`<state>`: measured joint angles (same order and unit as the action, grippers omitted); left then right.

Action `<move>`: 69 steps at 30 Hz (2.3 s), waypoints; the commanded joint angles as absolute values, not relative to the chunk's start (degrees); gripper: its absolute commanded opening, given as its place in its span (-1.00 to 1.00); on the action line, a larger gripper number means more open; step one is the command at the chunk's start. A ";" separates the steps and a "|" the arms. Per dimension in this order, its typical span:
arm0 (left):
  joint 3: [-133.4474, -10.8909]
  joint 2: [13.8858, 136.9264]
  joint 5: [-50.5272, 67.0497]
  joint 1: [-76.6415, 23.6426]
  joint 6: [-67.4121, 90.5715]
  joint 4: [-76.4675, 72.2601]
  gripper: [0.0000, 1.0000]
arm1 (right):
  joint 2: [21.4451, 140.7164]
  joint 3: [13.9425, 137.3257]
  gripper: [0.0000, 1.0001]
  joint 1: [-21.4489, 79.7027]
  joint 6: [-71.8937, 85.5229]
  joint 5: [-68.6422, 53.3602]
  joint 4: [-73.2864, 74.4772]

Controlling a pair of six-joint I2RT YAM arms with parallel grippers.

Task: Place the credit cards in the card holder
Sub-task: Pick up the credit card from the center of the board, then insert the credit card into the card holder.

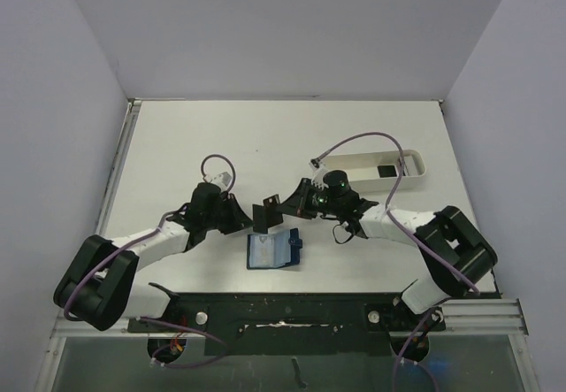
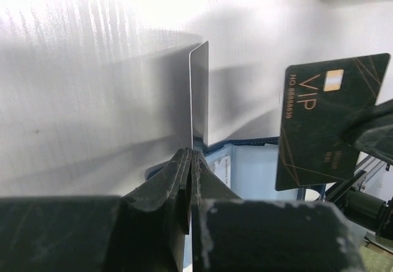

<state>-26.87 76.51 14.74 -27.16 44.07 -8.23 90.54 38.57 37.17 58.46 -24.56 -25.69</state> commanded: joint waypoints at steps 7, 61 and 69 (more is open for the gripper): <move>-34.86 70.58 17.84 -26.81 43.71 4.57 -1.00 | 79.29 41.04 -1.00 41.56 53.61 -17.24 -6.62; -21.49 69.27 29.89 -34.06 56.99 -8.49 -1.00 | 75.32 34.88 -1.00 49.38 54.01 5.05 8.79; -21.15 72.23 28.02 -34.12 55.51 -8.38 -1.00 | 75.77 35.32 -1.00 49.64 53.92 5.65 9.18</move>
